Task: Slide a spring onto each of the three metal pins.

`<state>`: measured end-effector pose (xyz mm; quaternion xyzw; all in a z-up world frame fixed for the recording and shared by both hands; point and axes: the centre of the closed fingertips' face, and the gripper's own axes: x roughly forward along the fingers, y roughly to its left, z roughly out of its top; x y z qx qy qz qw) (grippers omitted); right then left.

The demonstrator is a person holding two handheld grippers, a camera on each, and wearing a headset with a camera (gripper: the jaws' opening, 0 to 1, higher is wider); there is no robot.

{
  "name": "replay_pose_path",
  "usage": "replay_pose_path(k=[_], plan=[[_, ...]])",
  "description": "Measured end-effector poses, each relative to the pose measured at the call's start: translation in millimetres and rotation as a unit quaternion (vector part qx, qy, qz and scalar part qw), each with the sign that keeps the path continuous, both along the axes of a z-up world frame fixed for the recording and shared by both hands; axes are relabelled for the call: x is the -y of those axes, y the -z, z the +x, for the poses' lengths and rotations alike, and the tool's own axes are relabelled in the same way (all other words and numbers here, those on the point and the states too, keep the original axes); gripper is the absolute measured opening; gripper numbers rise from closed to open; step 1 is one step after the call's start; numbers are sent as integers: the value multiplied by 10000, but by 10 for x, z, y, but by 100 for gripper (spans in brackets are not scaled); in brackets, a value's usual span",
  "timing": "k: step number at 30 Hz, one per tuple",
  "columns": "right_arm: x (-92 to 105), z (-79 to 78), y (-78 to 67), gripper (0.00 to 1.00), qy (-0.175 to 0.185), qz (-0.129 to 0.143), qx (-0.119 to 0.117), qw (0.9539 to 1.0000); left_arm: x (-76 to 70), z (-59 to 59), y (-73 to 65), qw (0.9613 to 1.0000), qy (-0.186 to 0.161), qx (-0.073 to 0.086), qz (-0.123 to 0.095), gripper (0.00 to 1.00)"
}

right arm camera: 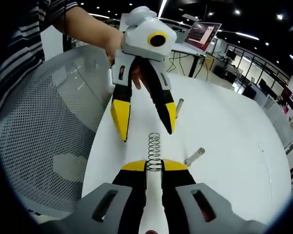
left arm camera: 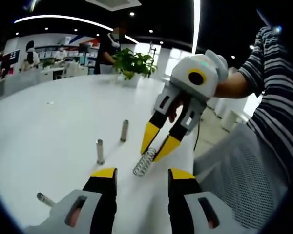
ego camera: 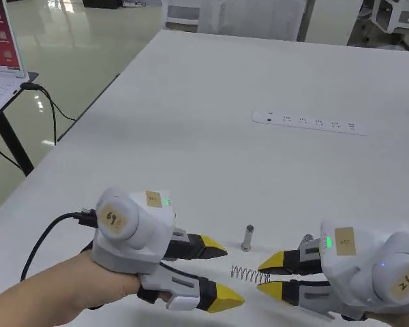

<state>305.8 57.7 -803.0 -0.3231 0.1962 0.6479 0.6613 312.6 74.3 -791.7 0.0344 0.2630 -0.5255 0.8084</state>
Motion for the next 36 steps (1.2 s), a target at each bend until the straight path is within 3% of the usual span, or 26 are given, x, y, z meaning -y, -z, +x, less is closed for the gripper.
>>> replay_pose_path(k=[9, 16, 23, 31, 36], plan=[[-34, -53, -70, 8, -109, 85, -16, 9999, 110, -24, -33, 9998, 136, -40, -160, 17], [-6, -74, -95, 8, -143, 114, -63, 9998, 153, -31, -15, 9995, 273, 119, -90, 6], [27, -72, -96, 8, -121, 96, -62, 9999, 195, -42, -20, 9984, 490, 278, -79, 5], [45, -114, -88, 8, -11, 144, -263, 9996, 230, -99, -34, 9965, 772, 276, -140, 3], [105, -100, -44, 12, 128, 113, -335, 9993, 221, -95, -52, 9967, 749, 258, -178, 3]])
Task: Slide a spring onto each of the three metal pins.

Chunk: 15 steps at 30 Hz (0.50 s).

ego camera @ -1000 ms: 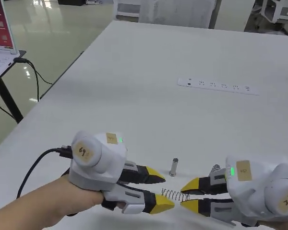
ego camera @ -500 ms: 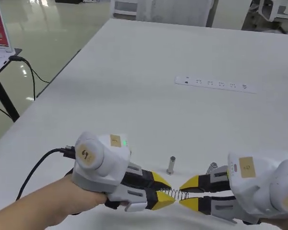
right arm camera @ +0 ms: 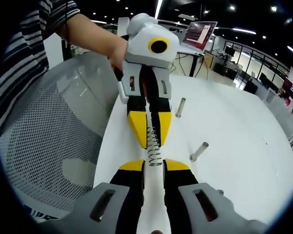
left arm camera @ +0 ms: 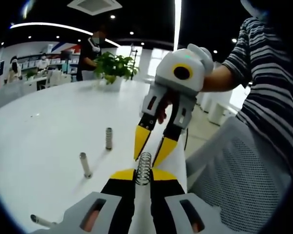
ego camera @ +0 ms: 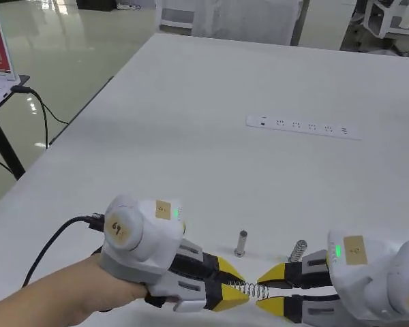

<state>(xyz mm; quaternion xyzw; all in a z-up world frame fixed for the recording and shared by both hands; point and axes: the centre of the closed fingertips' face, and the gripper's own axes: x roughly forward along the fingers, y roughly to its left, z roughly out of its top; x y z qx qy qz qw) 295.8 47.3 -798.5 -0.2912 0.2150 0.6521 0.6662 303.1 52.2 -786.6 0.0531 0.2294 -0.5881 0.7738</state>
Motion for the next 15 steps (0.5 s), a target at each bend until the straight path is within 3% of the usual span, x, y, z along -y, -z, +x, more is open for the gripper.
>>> replay_pose_path(k=[10, 15], plan=[[-19, 10, -32, 12, 117, 159, -144, 9997, -11, -26, -15, 10000, 29, -32, 15, 3], [-14, -15, -10, 8, 58, 109, -212, 9997, 1, -39, -19, 10000, 39, -21, 20, 3]])
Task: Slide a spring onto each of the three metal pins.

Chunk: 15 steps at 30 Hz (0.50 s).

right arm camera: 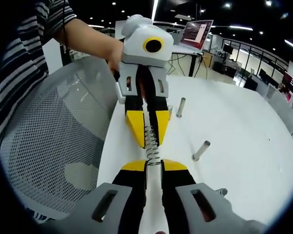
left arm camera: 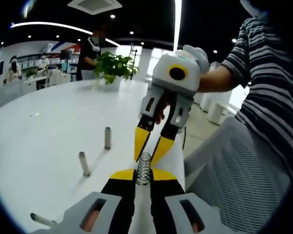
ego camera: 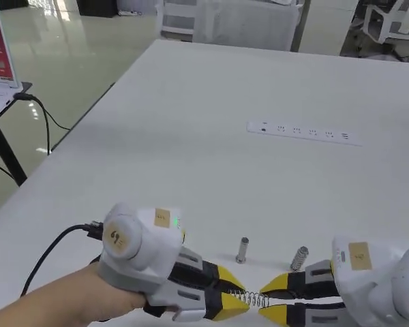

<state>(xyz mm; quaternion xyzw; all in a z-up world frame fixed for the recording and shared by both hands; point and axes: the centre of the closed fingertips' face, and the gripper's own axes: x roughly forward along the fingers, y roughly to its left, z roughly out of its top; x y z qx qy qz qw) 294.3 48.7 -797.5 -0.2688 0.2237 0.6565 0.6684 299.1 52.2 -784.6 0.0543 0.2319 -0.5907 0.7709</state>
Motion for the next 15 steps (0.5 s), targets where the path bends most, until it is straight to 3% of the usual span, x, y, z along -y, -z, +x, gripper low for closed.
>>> replay_pose_path(k=[15], plan=[[-16, 7, -168, 7, -127, 198, 124, 9996, -21, -11, 22, 10000, 5, 11, 42, 3]])
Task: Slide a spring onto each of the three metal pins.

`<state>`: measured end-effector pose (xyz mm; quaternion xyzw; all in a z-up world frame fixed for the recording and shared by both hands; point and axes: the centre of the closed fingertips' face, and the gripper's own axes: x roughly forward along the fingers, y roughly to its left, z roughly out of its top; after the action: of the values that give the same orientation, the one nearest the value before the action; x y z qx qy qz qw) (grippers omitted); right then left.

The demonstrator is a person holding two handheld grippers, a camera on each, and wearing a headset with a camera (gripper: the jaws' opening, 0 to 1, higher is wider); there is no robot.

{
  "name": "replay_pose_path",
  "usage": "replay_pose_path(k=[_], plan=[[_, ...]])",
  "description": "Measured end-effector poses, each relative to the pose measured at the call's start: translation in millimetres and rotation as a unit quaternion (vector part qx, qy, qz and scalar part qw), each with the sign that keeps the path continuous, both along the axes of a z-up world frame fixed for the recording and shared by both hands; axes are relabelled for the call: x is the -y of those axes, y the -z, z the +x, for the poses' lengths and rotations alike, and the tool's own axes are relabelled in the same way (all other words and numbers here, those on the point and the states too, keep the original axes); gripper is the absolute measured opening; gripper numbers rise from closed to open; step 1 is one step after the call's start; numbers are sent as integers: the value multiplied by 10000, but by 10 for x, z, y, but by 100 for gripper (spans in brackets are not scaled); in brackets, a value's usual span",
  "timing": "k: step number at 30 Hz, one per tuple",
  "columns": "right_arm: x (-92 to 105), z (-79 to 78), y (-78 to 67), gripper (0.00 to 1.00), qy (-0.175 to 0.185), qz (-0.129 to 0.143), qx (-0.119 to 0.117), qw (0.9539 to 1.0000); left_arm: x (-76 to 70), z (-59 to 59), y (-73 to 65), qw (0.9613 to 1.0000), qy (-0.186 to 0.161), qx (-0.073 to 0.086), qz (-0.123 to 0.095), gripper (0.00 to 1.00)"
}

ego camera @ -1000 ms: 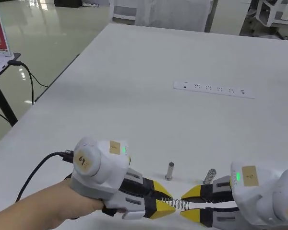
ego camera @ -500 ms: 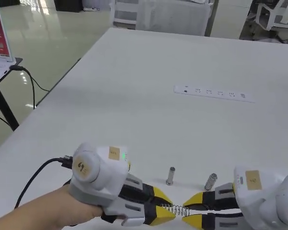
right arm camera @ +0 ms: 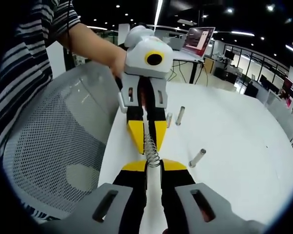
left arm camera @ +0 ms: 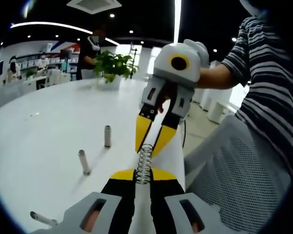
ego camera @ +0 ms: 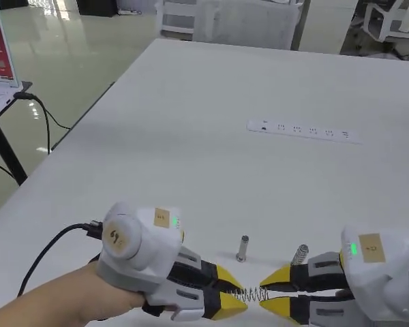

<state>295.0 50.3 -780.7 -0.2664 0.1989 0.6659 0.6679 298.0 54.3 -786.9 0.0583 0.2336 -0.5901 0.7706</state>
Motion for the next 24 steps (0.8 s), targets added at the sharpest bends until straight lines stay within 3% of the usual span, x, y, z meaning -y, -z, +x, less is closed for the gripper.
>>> replay_pose_path(k=[13, 24], plan=[[-54, 1, -136, 7, 98, 302, -295, 9991, -18, 6, -21, 10000, -51, 30, -63, 3], [-58, -34, -135, 7, -85, 240, -322, 9992, -18, -30, -17, 10000, 25, -4, -40, 3]])
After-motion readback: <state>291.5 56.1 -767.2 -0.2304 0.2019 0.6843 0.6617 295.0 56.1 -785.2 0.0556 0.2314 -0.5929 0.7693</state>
